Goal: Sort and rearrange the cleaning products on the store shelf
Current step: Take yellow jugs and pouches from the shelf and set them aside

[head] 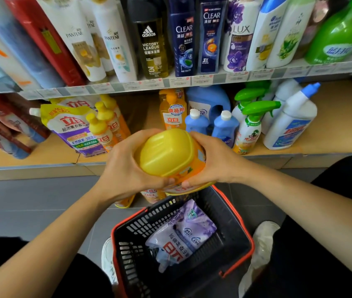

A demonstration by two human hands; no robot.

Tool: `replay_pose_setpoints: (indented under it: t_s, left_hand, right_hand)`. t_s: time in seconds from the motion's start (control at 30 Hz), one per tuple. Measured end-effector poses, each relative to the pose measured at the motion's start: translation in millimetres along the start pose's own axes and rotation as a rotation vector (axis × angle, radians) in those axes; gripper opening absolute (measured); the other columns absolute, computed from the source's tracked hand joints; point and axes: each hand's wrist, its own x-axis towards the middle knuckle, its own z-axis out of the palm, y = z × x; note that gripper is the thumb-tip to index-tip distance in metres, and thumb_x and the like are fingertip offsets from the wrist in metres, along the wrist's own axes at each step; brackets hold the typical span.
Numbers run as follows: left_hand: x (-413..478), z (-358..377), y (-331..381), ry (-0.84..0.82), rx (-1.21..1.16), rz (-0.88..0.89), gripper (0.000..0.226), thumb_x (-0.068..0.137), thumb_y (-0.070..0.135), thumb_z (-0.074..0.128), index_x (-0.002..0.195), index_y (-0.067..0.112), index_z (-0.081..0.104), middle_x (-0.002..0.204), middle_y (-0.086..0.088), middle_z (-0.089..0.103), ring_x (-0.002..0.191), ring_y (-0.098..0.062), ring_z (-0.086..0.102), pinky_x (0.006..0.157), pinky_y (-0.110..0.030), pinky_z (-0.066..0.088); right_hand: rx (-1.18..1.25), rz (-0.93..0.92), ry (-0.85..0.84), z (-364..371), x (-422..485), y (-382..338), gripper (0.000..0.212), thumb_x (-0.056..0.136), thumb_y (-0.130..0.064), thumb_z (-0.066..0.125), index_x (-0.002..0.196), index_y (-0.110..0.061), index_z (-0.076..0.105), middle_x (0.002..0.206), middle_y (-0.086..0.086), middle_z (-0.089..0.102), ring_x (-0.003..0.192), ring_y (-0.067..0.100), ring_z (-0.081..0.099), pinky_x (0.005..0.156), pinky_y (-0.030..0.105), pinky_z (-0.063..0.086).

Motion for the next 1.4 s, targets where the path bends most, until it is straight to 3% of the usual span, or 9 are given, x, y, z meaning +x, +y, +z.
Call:
replay_pose_setpoints:
  t_s: [0.17,0.43,0.57,0.77,0.93,1.1,1.17,1.27,1.4]
  left_hand:
    - [0,-2,3,-0.071,0.016,-0.049,0.082,0.064,0.070,0.074,0.133,0.029,0.058,0.124,0.009,0.066,0.114,-0.013,0.063,0.090,-0.050,0.055]
    - [-9,5,16,0.075,0.157,0.088,0.071,0.082,0.066,0.064,0.141,0.029,0.055,0.123,0.009,0.062,0.114,-0.012,0.061,0.087,-0.045,0.053]
    - [-13,11,23,0.138,0.108,0.033,0.054,0.080,0.061,0.067,0.121,0.026,0.062,0.114,0.008,0.065,0.105,-0.012,0.062,0.084,-0.042,0.053]
    - [-6,12,29,0.132,-0.283,-0.176,0.020,0.090,0.027,0.061,0.094,0.010,0.072,0.089,0.005,0.071,0.087,-0.004,0.063,0.077,-0.019,0.046]
    - [-5,6,26,0.088,-0.343,-0.141,0.025,0.096,0.025,0.054,0.101,0.012,0.075,0.098,0.008,0.076,0.098,-0.004,0.067,0.085,-0.019,0.050]
    - [-9,3,21,0.038,-0.195,0.027,0.033,0.104,0.020,0.045,0.129,0.014,0.066,0.126,0.003,0.069,0.118,-0.006,0.063,0.095,-0.020,0.047]
    - [-11,2,18,0.014,-0.105,0.111,0.037,0.104,0.020,0.047,0.138,0.012,0.060,0.142,0.001,0.060,0.133,-0.009,0.054,0.106,-0.030,0.044]
    - [-13,1,16,0.002,-0.011,0.211,0.043,0.099,0.021,0.059,0.141,0.011,0.057,0.154,-0.002,0.047,0.142,-0.013,0.045,0.112,-0.044,0.044]
    - [-13,3,17,0.113,0.078,0.342,0.045,0.088,0.013,0.074,0.130,0.001,0.063,0.142,-0.012,0.058,0.137,-0.025,0.053,0.111,-0.048,0.046]
  right_hand:
    - [0.047,-0.015,0.050,8,-7,-5,0.088,0.052,-0.021,0.100,0.128,-0.026,0.055,0.115,-0.019,0.066,0.107,-0.008,0.062,0.087,0.009,0.047]
    - [-0.021,-0.016,0.130,20,-8,-15,0.087,0.050,-0.031,0.100,0.125,-0.028,0.056,0.109,-0.014,0.069,0.099,-0.003,0.066,0.082,0.014,0.051]
    - [-0.031,-0.021,0.148,26,-10,-16,0.088,0.049,-0.032,0.100,0.127,-0.025,0.058,0.109,-0.010,0.071,0.098,0.004,0.068,0.084,0.033,0.057]
    - [-0.153,-0.032,0.112,32,-14,-18,0.088,0.050,-0.044,0.095,0.129,-0.030,0.058,0.108,-0.011,0.071,0.098,0.004,0.067,0.083,0.036,0.056]
    - [-0.094,-0.014,0.104,32,-14,-19,0.089,0.049,-0.041,0.097,0.129,-0.029,0.059,0.112,-0.011,0.071,0.102,0.003,0.067,0.087,0.036,0.056]
    - [0.023,0.018,0.121,30,-11,-19,0.083,0.050,-0.028,0.100,0.123,-0.027,0.061,0.106,-0.018,0.070,0.098,-0.006,0.066,0.080,0.012,0.052]
    - [0.044,0.038,0.138,29,-10,-18,0.082,0.050,-0.027,0.100,0.120,-0.029,0.059,0.102,-0.020,0.070,0.095,-0.008,0.066,0.077,0.009,0.050]
    - [0.082,0.061,0.158,28,-9,-16,0.079,0.050,-0.025,0.100,0.118,-0.024,0.062,0.102,-0.012,0.073,0.093,-0.003,0.069,0.081,0.018,0.056]
    - [0.143,0.092,0.199,26,-8,-12,0.073,0.052,-0.025,0.100,0.117,-0.018,0.066,0.104,-0.007,0.075,0.097,0.005,0.071,0.088,0.034,0.058]
